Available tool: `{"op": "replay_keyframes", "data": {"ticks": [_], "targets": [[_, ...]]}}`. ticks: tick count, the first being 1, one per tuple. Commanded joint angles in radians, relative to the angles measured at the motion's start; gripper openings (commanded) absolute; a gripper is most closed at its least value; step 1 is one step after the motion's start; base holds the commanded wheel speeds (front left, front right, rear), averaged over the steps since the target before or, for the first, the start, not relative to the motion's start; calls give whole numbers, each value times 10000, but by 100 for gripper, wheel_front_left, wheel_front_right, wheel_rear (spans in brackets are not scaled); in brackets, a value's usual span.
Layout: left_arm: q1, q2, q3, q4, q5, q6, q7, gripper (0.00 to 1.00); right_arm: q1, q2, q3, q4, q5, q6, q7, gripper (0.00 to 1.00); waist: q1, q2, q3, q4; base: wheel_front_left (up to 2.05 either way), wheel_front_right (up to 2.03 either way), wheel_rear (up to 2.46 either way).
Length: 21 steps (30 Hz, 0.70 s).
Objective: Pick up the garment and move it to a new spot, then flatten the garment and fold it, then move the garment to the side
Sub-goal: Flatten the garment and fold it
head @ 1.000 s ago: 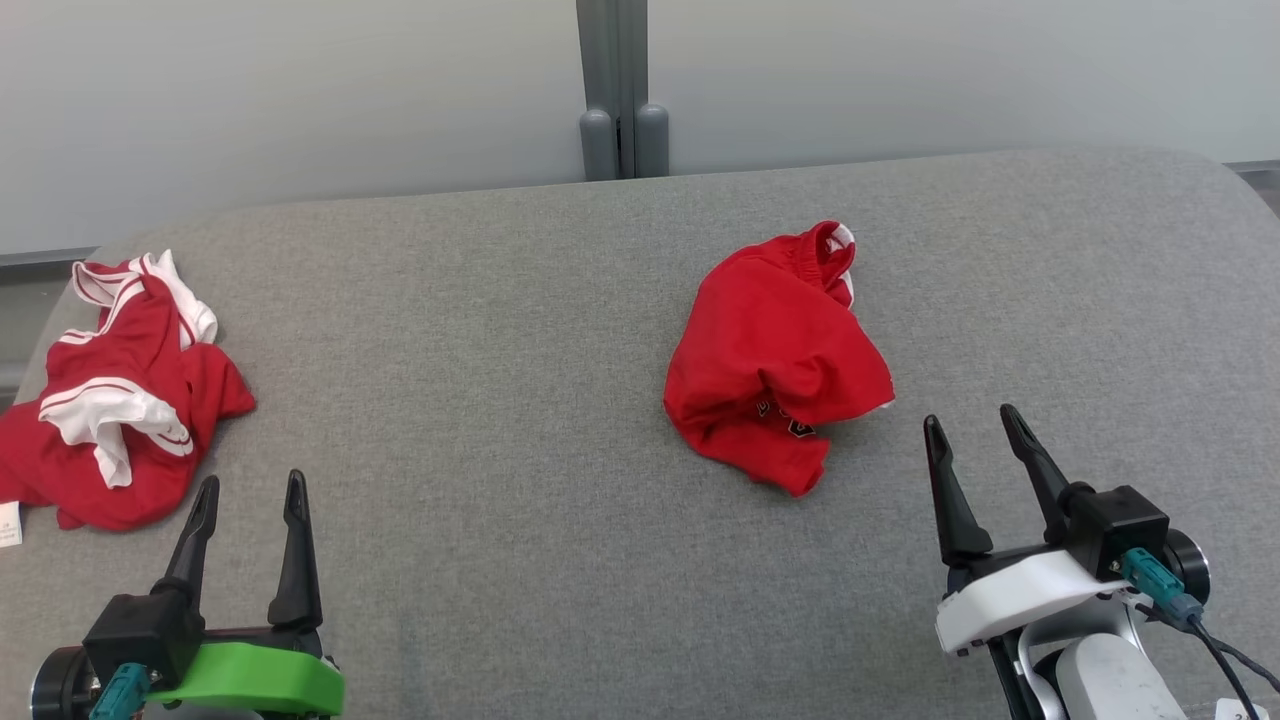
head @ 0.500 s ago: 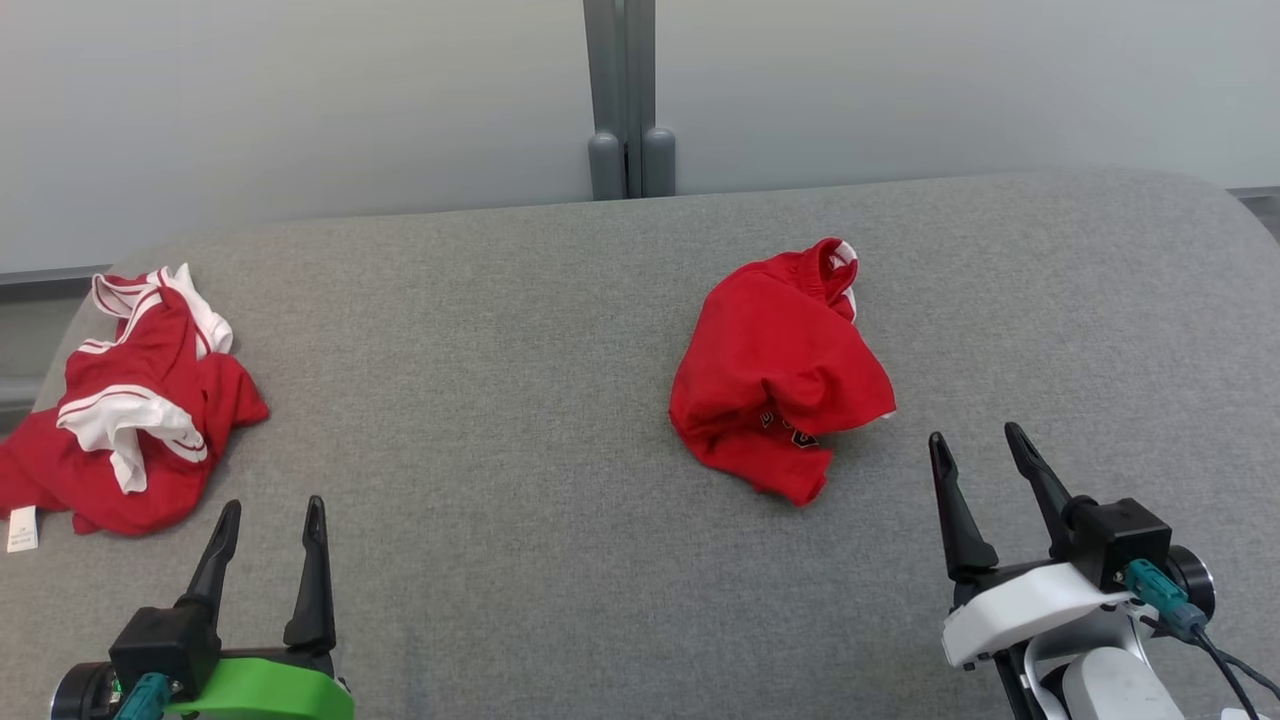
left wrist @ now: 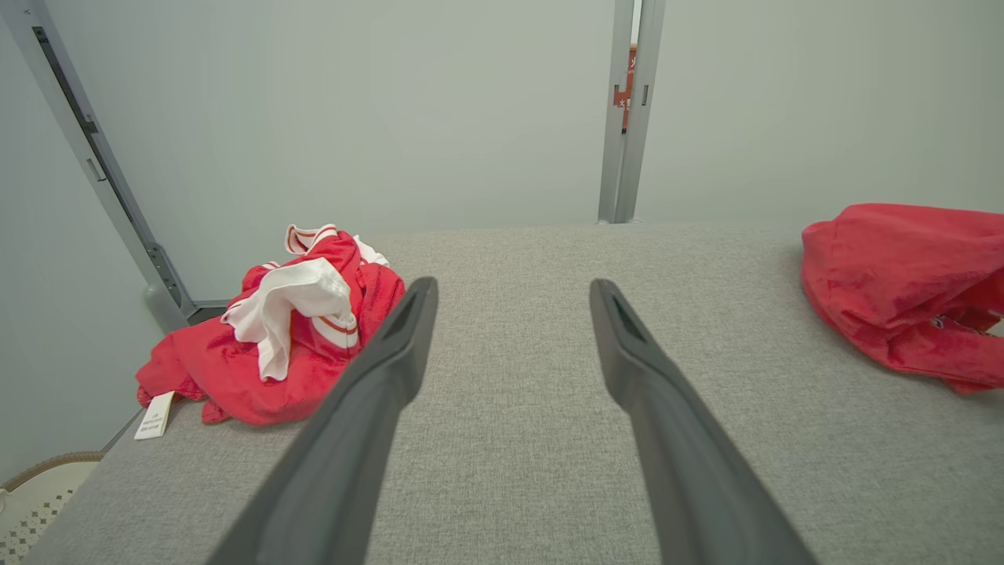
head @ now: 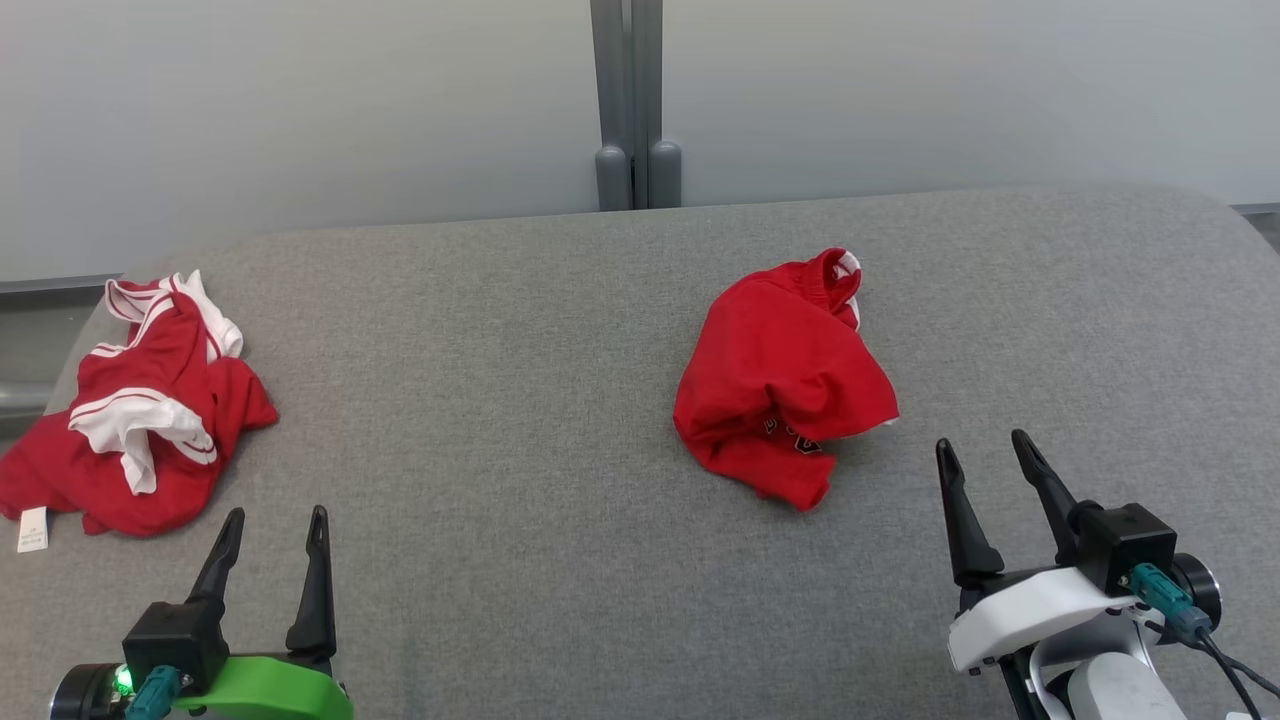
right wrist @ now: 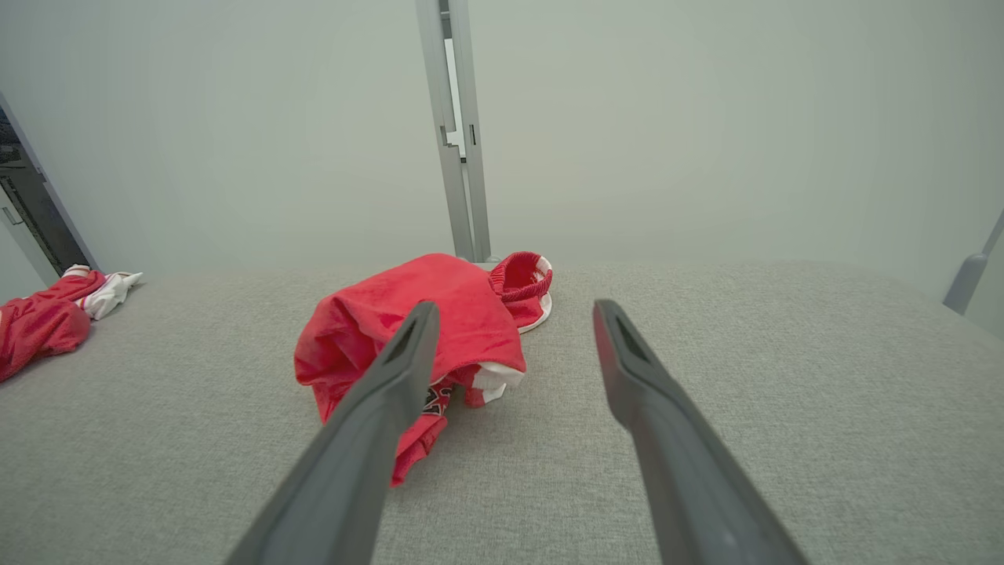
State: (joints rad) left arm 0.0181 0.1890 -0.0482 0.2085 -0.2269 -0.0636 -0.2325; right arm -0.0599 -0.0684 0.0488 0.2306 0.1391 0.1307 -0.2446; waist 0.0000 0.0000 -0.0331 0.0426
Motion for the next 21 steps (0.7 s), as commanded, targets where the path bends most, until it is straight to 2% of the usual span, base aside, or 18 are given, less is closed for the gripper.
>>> {"op": "replay_keyframes", "data": {"ticks": [1,21], "targets": [[-15,63,-15,-54,45,55,43,100,124,-14,-26,-12,12,1,31,100,0,0,11,10,0,0,0],[147,150,-109,-248,-91,298,111,100,142,19,-70,28,1,1,72,100,0,0,64,14,0,0,0]]}}
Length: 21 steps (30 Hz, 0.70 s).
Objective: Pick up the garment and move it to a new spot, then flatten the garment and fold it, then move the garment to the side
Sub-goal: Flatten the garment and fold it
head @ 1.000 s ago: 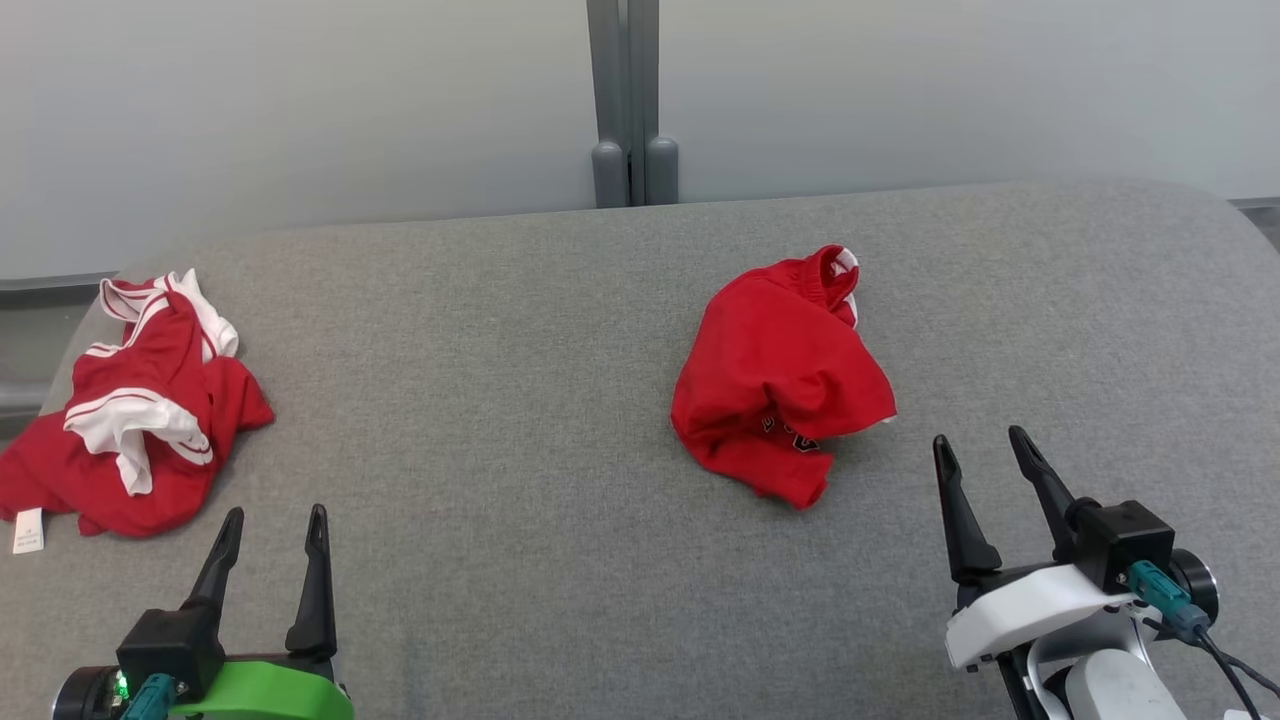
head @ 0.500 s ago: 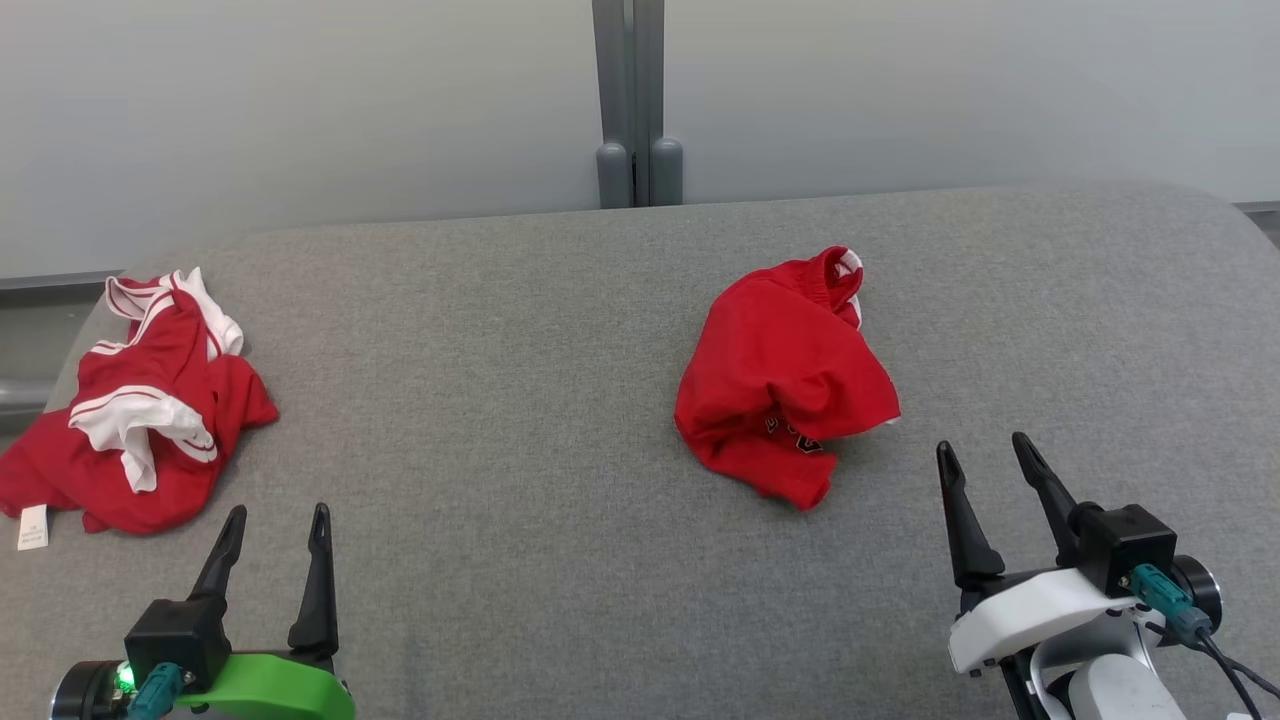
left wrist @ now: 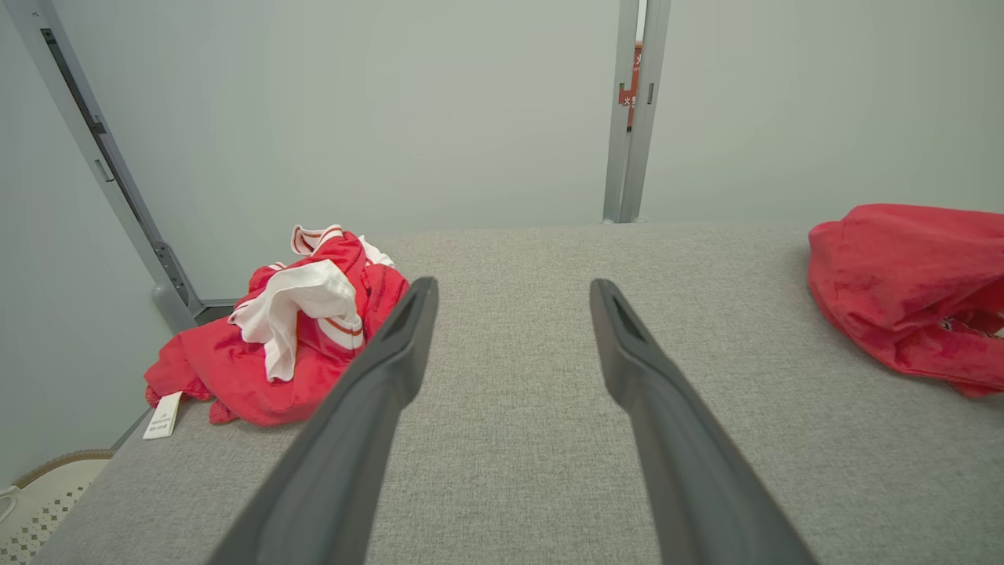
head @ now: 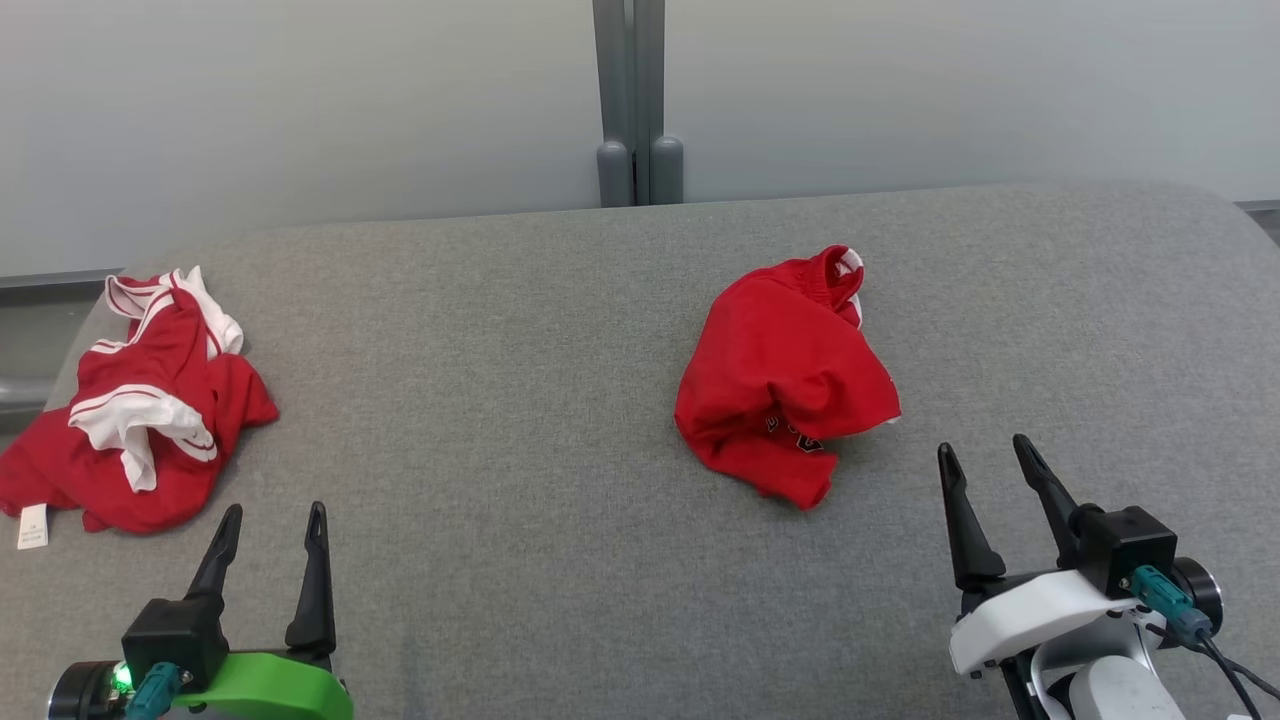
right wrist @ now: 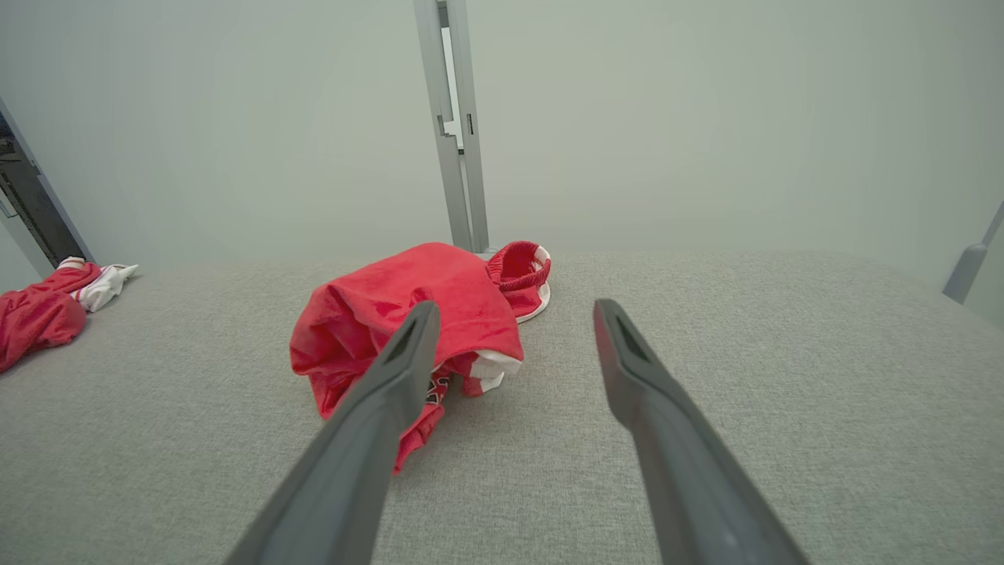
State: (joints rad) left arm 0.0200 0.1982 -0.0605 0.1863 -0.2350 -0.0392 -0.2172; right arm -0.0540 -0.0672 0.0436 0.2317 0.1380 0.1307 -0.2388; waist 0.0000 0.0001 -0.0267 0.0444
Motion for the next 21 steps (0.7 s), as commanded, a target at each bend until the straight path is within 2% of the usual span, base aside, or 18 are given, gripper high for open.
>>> {"op": "replay_keyframes", "data": {"ticks": [1,15,21], "targets": [[137,61,9,-24,-20,67,-45,100,80,8,-15,22,17,1,17,100,0,-1,5,-8,0,0,0],[69,131,-71,10,-99,191,-59,100,49,19,-39,138,80,1,-11,100,0,-1,48,43,0,0,0],[-71,130,-132,53,-146,203,-97,100,-605,-219,201,307,64,1,64,100,0,-1,152,147,0,0,0]]}}
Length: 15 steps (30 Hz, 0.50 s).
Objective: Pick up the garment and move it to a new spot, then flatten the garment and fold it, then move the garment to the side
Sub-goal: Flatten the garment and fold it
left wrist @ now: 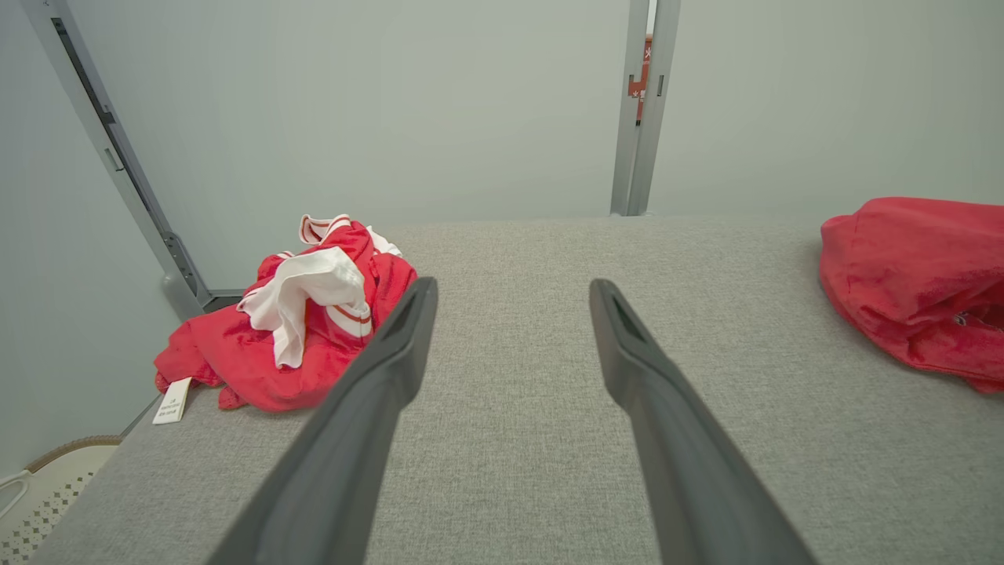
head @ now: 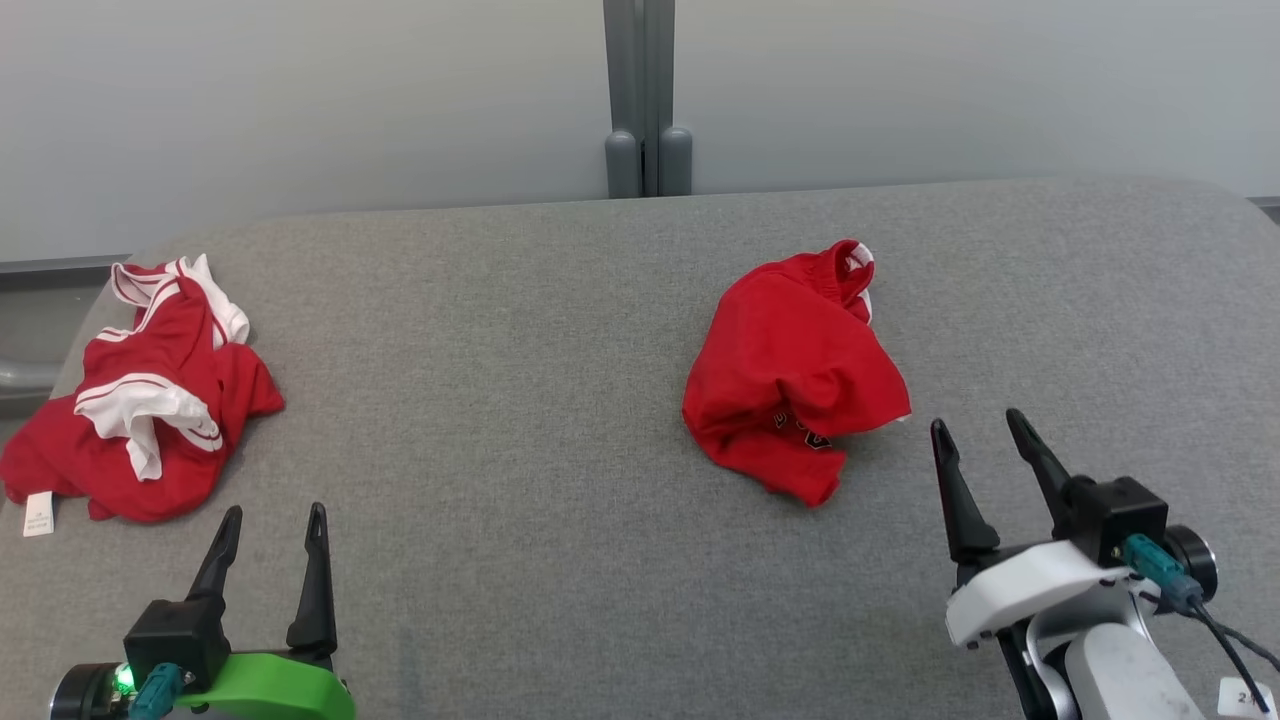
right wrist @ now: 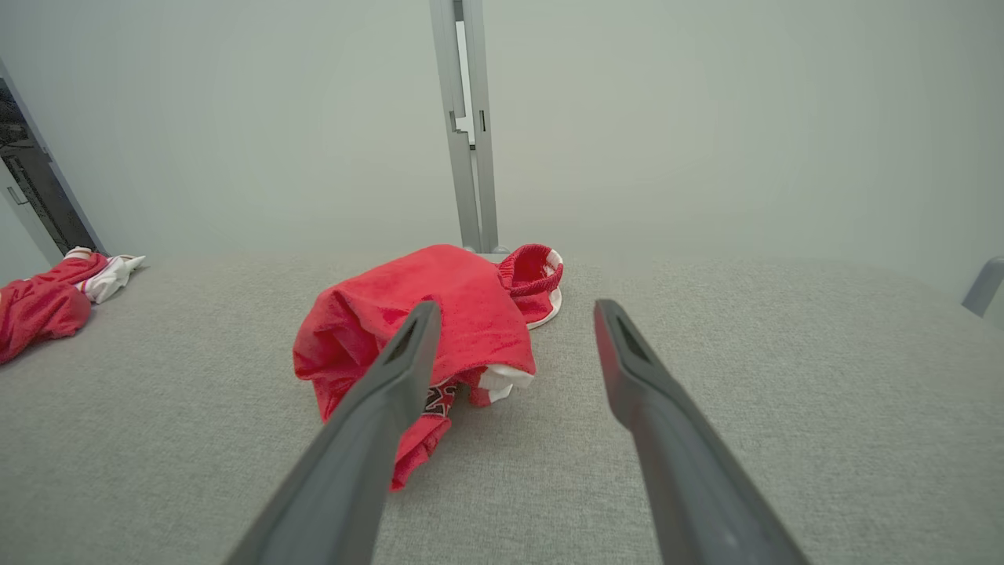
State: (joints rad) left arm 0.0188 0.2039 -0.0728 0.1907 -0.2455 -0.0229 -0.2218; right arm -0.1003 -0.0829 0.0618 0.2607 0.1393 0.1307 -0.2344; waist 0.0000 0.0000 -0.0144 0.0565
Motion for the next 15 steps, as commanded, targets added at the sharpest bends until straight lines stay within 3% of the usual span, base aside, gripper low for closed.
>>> {"op": "replay_keyframes", "data": {"ticks": [1,8,15], "targets": [[-98,69,-24,17,-43,44,-55,100,-289,-124,71,67,47,1,53,100,0,0,58,47,0,0,0],[-550,-61,-179,229,-52,-40,-169,100,-1974,-630,413,859,62,1,272,100,0,0,629,359,0,0,0],[-1018,-226,-388,513,11,-104,-307,100,-3207,-982,731,2785,388,1,257,100,0,0,1112,781,0,0,0]]}}
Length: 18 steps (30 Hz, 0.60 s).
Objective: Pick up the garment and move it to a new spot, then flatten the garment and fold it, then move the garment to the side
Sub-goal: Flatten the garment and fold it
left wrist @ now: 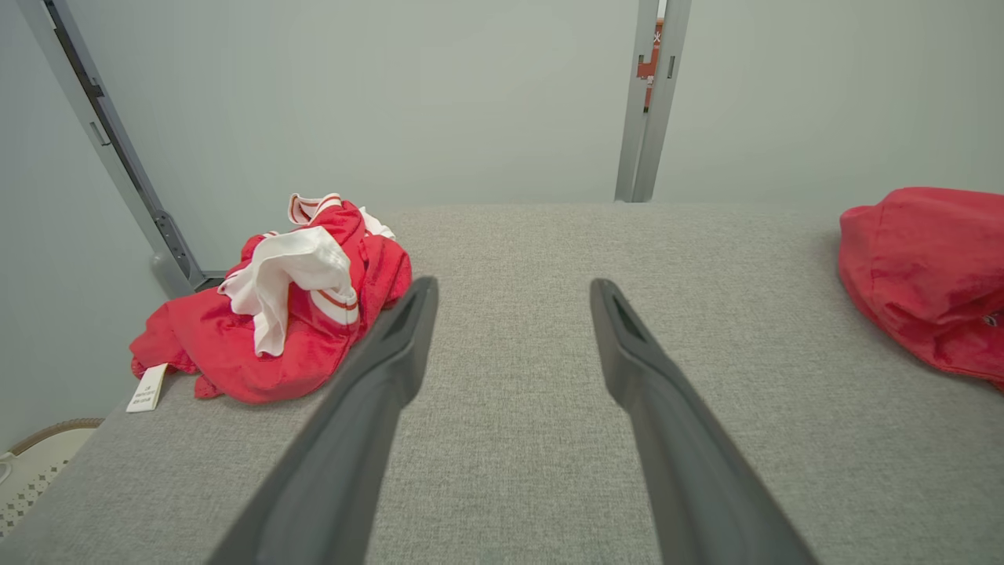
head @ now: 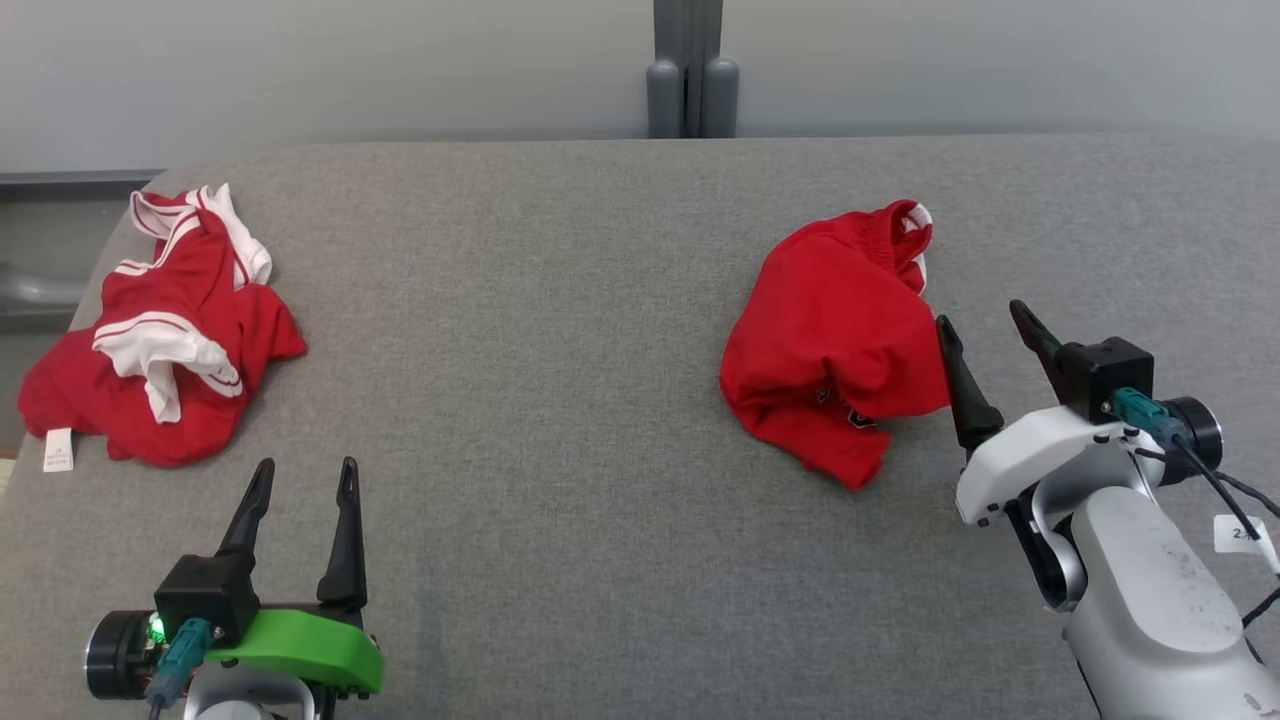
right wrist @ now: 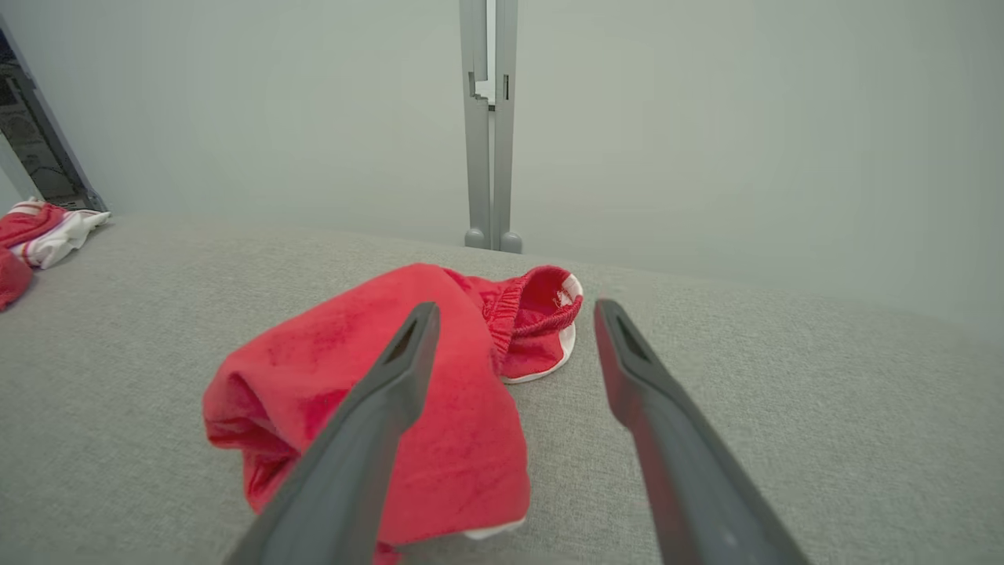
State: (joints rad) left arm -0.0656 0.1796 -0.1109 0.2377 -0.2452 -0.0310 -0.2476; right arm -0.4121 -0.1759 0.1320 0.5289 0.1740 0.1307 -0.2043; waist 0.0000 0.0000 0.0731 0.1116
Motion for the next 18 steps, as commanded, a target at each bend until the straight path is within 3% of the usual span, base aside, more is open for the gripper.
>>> {"op": "replay_keyframes", "data": {"ticks": [1,10,11,12,18], "targets": [[-222,-4,-27,73,16,-36,-68,100,-189,-69,67,388,135,1,-70,100,0,0,293,279,0,0,0],[-666,-167,-203,307,104,-112,-149,100,-853,73,609,2968,1206,1,-254,100,0,0,746,623,0,0,0],[-704,-173,-215,333,111,-110,-155,100,-913,119,679,3152,1367,1,-254,28,0,0,777,641,0,0,0],[-748,-187,-231,363,113,-119,-165,100,-992,140,776,3360,1566,1,-250,0,0,0,805,657,0,0,0],[-883,-254,-249,528,137,-138,-175,100,-1369,-130,1100,3942,2113,1,-489,0,0,0,774,625,0,0,0]]}}
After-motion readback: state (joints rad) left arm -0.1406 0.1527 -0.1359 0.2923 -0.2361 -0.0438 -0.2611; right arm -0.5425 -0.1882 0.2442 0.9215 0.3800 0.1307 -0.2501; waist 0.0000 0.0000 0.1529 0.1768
